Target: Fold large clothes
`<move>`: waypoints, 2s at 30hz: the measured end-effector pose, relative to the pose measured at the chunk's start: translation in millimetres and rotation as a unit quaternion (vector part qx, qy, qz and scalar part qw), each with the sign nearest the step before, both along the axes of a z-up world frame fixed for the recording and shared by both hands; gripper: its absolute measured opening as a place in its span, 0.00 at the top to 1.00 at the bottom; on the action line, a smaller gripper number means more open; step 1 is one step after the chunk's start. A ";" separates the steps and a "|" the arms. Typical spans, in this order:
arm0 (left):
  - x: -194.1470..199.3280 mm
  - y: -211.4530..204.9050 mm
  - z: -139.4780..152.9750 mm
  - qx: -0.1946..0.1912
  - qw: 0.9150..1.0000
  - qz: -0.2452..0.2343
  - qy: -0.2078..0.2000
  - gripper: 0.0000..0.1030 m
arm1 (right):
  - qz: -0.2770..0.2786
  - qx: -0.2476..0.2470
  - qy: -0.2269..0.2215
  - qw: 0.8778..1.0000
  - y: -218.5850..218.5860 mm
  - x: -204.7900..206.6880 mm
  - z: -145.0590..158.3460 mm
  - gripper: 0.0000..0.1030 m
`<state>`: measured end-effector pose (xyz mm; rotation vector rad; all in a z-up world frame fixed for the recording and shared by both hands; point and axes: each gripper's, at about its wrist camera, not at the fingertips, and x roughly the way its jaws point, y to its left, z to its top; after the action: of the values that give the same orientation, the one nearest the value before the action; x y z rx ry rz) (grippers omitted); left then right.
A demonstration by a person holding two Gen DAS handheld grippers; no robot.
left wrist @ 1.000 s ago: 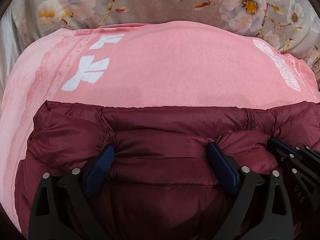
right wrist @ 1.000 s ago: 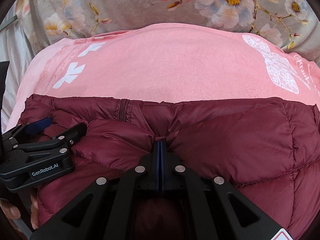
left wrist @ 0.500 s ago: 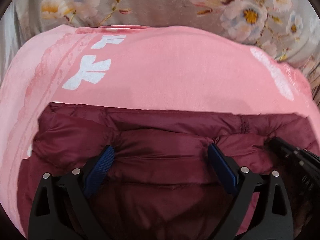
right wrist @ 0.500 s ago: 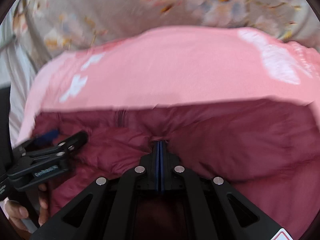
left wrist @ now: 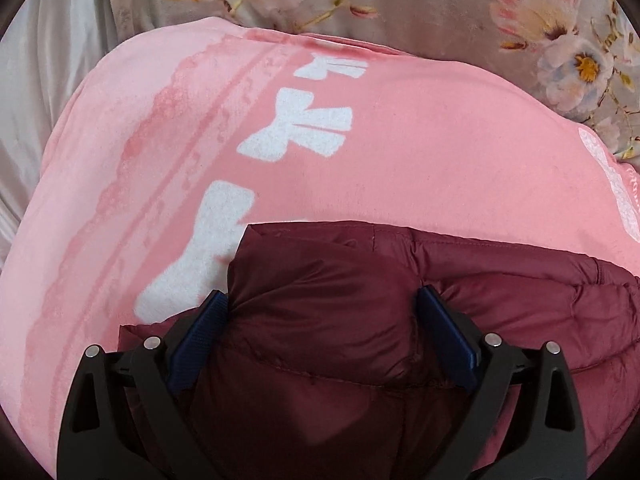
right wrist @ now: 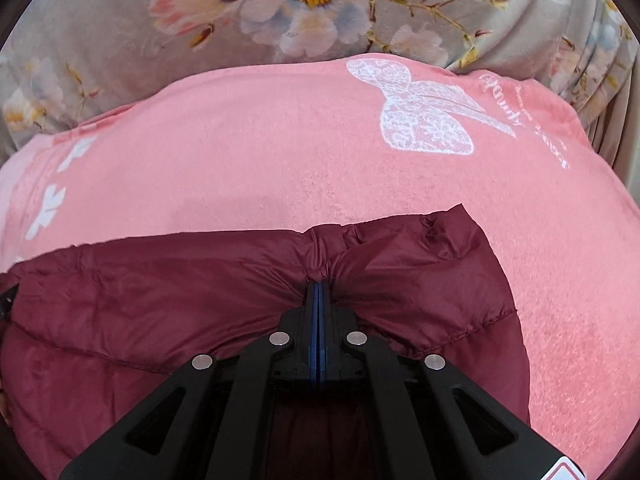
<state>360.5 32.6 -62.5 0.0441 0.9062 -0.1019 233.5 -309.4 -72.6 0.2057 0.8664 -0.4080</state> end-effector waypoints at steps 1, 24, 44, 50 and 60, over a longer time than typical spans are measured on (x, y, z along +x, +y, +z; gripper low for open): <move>-0.5 -0.5 -1.1 0.000 1.000 0.000 0.000 0.09 | 0.000 -0.002 0.001 1.000 0.4 0.7 -0.1 1.00; -9.4 7.0 2.2 -0.018 1.000 0.002 0.004 0.10 | 0.163 0.017 -0.019 0.986 170.4 -14.4 0.3 1.00; -138.0 109.0 -7.8 -0.178 0.982 0.002 0.070 0.43 | 0.182 0.104 -0.007 0.978 163.9 -135.7 11.6 0.99; -157.5 80.8 38.1 -0.183 0.982 -0.048 0.028 0.83 | 0.166 0.131 -0.013 0.977 156.3 -138.9 8.7 1.00; -206.9 11.6 136.6 -0.202 0.962 -0.172 -0.064 0.86 | 0.181 0.161 -0.026 0.970 165.9 -155.0 2.1 1.00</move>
<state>153.6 44.2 74.1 -0.1715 0.7278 -0.5996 78.5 -143.5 -70.5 0.3491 0.8943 0.0824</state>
